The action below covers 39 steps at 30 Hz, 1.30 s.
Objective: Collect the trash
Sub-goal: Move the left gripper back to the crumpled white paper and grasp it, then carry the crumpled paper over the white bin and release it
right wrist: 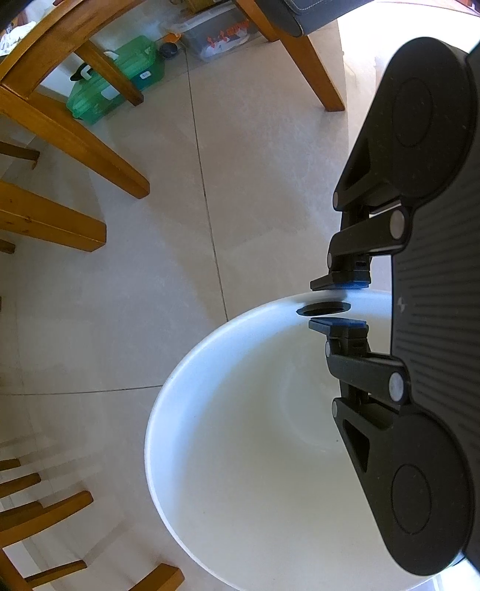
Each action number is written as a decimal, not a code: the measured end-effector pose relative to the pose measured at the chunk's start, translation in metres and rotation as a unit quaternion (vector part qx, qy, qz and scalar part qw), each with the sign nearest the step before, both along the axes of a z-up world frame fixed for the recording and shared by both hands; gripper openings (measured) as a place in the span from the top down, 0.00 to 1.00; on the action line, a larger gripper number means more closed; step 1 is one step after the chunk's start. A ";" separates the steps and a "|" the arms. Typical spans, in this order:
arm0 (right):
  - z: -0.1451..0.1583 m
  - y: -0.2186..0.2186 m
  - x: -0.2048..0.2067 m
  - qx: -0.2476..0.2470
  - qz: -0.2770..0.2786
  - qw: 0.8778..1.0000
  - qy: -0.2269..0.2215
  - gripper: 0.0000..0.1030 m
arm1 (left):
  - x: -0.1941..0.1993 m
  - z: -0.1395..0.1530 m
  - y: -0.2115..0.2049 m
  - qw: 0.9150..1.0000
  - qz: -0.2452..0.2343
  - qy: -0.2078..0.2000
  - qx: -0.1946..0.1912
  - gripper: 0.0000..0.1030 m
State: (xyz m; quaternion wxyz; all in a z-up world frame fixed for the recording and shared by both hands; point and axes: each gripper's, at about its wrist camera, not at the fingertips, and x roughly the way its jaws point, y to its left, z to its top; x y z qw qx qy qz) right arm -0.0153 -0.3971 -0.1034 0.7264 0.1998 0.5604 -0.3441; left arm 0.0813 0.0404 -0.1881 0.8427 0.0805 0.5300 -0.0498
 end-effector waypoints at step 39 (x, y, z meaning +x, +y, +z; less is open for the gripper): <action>0.002 0.004 0.007 -0.010 -0.006 1.000 0.002 0.83 | -0.002 -0.096 0.046 0.997 0.056 0.048 0.011 0.59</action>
